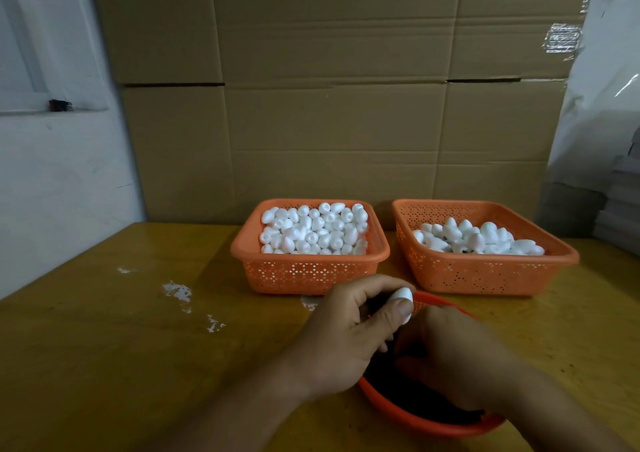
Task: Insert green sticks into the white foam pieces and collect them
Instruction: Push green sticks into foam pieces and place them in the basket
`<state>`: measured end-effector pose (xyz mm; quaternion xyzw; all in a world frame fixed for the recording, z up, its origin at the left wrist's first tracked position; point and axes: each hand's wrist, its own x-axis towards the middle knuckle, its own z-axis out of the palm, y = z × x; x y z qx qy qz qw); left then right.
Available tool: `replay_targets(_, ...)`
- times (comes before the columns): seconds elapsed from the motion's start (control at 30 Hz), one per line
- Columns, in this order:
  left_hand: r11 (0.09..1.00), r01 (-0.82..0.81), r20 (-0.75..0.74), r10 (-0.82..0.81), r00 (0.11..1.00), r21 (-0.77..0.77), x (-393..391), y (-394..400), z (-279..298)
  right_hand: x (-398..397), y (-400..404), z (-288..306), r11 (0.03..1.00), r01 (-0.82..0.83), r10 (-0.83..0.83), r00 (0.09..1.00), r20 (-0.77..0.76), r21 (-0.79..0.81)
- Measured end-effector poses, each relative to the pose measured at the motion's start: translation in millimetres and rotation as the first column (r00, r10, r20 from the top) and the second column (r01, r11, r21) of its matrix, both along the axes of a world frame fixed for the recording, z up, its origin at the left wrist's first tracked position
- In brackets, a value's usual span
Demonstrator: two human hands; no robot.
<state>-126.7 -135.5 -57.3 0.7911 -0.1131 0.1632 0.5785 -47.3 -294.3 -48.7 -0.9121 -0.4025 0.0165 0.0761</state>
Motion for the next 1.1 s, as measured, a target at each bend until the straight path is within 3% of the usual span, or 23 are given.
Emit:
replay_targets(0.2, 0.970, -0.039, -0.066, 0.024, 0.998, -0.242, 2, 2, 1, 1, 0, 3, 0.969, 0.025, -0.012, 0.998, -0.056, 0.244)
replay_targets(0.4, 0.816, -0.037, -0.173, -0.078, 0.982, -0.577, 3, 3, 7, 3, -2, 7, 0.895, 0.079, -0.022, 0.991, -0.133, 0.439)
replay_targets(0.57, 0.758, -0.079, -0.218, -0.086, 0.972, -0.648, 3, 5, 10, 3, -4, 7, 0.839, 0.079, 0.014, 0.986, -0.167, 0.539)
replay_targets(0.83, 0.753, -0.135, -0.267, -0.056, 0.962, -0.644, 3, 5, 11, 9, -4, 3, 0.765, 0.105, 0.054, 0.973, -0.225, 0.636)
replay_targets(0.97, 0.745, -0.161, -0.291, -0.046, 0.956, -0.648, 3, 4, 13, 7, -4, 5, 0.655, 0.120, 0.090, 0.968, -0.234, 0.746)
replay_targets(1.1, 0.729, -0.171, -0.299, -0.047, 0.953, -0.663, 2, 4, 14, -2, -2, 12, 0.384, 0.137, 0.303, 0.916, -0.265, 0.913)
